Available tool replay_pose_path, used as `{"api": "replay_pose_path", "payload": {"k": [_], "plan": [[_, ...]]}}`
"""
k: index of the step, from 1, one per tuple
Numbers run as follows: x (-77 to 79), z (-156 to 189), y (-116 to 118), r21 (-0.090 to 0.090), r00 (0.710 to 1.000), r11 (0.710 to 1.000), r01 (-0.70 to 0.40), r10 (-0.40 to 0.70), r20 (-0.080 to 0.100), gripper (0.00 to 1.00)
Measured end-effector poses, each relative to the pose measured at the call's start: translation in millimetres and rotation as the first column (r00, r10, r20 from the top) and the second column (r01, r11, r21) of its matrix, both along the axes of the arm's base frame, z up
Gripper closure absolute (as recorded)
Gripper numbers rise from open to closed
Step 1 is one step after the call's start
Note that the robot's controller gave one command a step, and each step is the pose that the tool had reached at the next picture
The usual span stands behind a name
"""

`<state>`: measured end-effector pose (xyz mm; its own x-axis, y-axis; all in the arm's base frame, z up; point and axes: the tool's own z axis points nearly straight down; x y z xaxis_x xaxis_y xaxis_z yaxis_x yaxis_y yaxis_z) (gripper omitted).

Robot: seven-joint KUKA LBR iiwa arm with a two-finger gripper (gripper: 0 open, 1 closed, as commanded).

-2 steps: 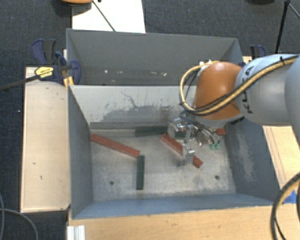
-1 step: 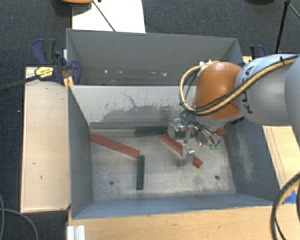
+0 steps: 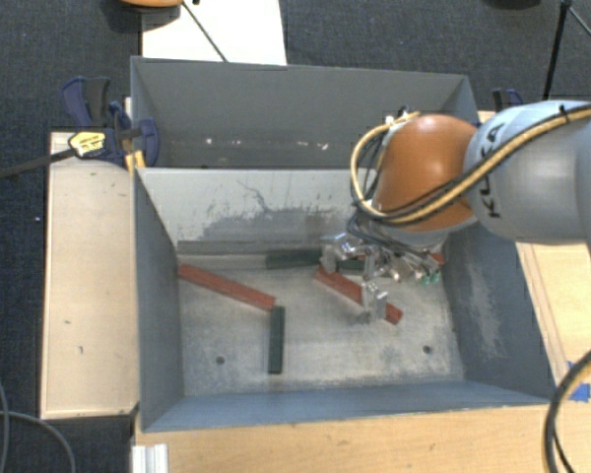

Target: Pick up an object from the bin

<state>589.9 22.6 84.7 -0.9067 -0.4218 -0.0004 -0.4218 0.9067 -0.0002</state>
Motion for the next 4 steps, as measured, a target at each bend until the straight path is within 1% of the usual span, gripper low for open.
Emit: {"api": "replay_pose_path", "payload": {"k": [1,2,3,4], "plan": [[-3.1,-13,-50,0.001,0.98,0.98,0.201,-0.201,0.002,1.0],[-3.1,-13,-50,0.001,0.98,0.98,0.201,-0.201,0.002,1.0],[-4.9,77,-50,0.0,0.997,0.997,-0.082,0.082,0.009,0.0],[-6.1,74,-50,0.001,0.997,0.997,-0.081,0.081,0.004,0.0]]}}
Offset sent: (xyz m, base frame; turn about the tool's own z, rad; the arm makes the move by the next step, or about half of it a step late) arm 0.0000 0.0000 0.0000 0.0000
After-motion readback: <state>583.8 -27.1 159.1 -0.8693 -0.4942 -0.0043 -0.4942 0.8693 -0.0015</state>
